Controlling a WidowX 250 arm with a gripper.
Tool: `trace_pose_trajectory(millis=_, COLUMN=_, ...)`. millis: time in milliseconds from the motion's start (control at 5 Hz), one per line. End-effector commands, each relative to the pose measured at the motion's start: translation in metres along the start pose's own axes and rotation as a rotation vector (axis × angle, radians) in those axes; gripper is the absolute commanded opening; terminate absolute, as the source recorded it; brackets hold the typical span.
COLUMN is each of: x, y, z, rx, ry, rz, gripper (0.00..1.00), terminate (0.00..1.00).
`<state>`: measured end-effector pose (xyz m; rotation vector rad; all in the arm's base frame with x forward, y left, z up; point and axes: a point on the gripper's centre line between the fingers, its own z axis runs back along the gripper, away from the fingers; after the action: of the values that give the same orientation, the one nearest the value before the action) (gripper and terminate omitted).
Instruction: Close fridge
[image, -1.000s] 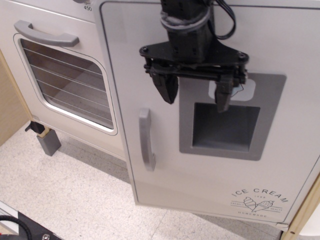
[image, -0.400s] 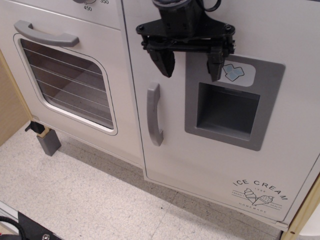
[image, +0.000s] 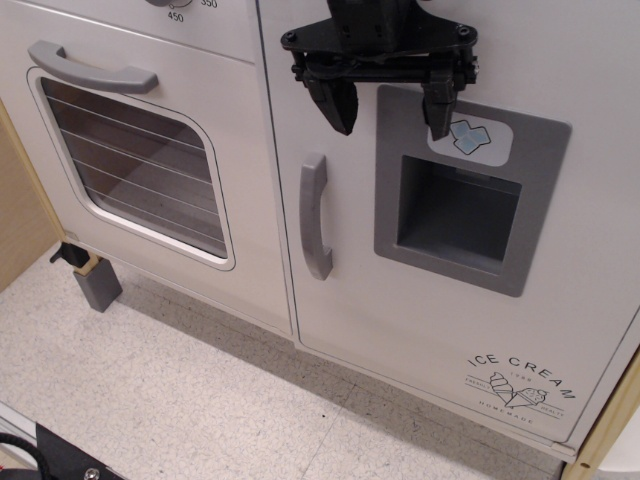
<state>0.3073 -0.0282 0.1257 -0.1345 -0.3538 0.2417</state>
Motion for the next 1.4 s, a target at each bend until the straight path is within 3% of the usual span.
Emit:
trace_pose_trajectory(millis=0, x=0.019, y=0.001, z=0.015, rx=-0.012, ry=-0.063, rz=0.011, gripper=1.0, terminate=0.0)
trace_pose_trajectory(millis=600, x=0.023, y=0.003, z=0.005, rx=0.008, ry=-0.101, rz=0.017, gripper=1.0, terminate=0.0)
trace_pose_trajectory(millis=800, x=0.016, y=0.009, z=0.013, rx=0.015, ry=-0.081, rz=-0.001, gripper=1.0, terminate=0.0)
trace_pose_trajectory(millis=1000, x=-0.013, y=0.025, z=0.023, rx=0.068, ry=-0.029, rz=-0.059, gripper=1.0, terminate=0.0)
trace_pose_trajectory(millis=1200, x=-0.013, y=0.025, z=0.023, rx=0.068, ry=-0.029, rz=-0.059, gripper=1.0, terminate=0.0)
